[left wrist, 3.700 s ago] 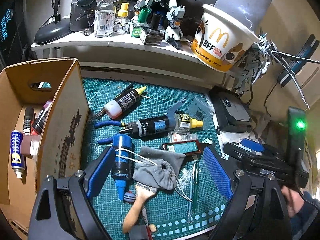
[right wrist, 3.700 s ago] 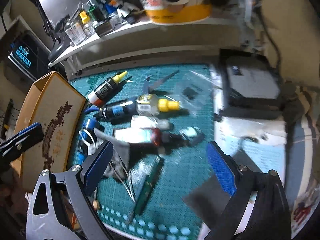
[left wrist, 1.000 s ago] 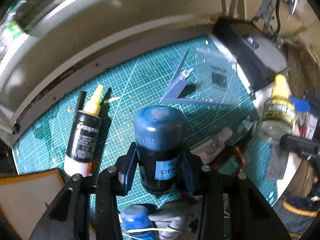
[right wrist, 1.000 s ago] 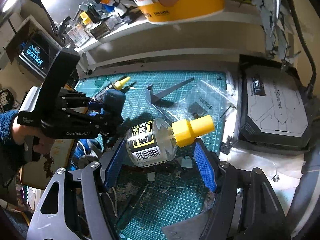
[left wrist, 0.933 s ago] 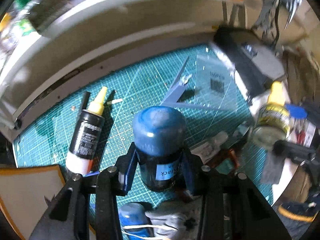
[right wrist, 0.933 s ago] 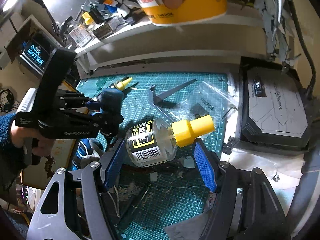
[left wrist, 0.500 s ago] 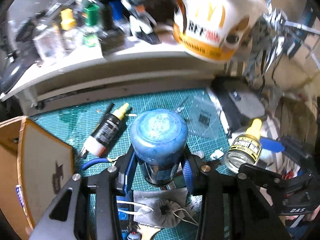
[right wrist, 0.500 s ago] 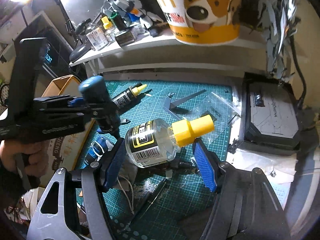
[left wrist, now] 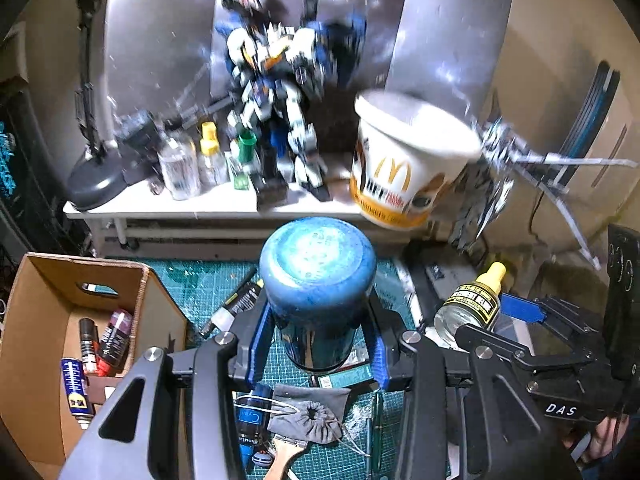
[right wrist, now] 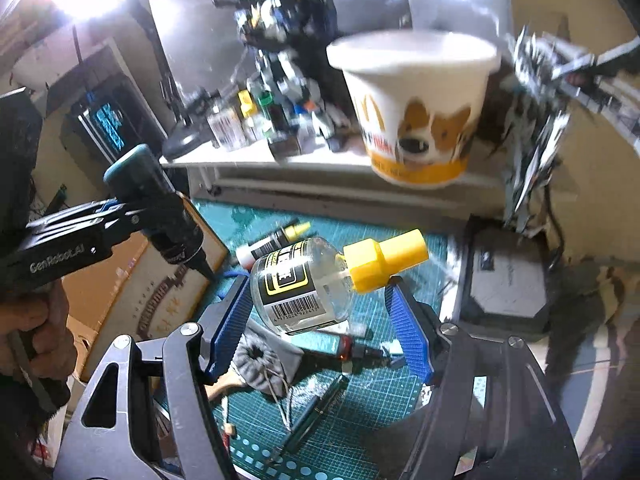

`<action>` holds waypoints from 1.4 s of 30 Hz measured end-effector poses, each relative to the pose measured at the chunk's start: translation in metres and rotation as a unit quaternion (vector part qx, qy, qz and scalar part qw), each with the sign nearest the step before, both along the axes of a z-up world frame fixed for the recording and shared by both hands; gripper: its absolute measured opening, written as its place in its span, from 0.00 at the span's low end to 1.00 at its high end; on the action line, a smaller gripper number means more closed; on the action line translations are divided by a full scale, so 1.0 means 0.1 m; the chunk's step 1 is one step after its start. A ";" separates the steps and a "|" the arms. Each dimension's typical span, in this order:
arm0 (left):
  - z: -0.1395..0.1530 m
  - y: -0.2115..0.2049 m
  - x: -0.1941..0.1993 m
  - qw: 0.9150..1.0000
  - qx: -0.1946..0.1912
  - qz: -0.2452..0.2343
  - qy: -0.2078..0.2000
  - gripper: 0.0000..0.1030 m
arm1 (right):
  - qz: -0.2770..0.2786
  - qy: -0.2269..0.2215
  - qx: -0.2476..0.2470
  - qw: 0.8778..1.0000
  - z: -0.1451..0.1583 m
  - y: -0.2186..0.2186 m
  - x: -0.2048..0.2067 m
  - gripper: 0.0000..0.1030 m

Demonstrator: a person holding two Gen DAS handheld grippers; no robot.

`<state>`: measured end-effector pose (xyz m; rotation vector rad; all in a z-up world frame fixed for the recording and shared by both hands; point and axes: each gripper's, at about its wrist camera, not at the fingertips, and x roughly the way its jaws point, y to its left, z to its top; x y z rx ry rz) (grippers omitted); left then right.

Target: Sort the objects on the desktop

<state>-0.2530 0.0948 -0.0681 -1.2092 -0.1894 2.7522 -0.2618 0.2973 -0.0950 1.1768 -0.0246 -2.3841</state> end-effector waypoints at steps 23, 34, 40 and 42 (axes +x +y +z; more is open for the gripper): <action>0.78 -0.07 0.46 0.996 -0.010 0.045 0.072 0.39 | 0.013 0.074 -0.037 0.996 0.85 -0.05 0.16 0.63; 0.75 0.02 0.53 0.996 0.000 0.071 0.060 0.39 | 0.018 0.065 -0.053 0.996 0.83 0.10 0.15 0.63; 0.78 0.05 0.56 0.996 -0.002 0.073 0.057 0.39 | 0.020 0.061 -0.060 0.996 0.83 0.15 0.13 0.63; 0.79 0.03 0.55 0.996 0.000 0.072 0.058 0.39 | 0.020 0.062 -0.061 0.996 0.85 0.16 0.13 0.63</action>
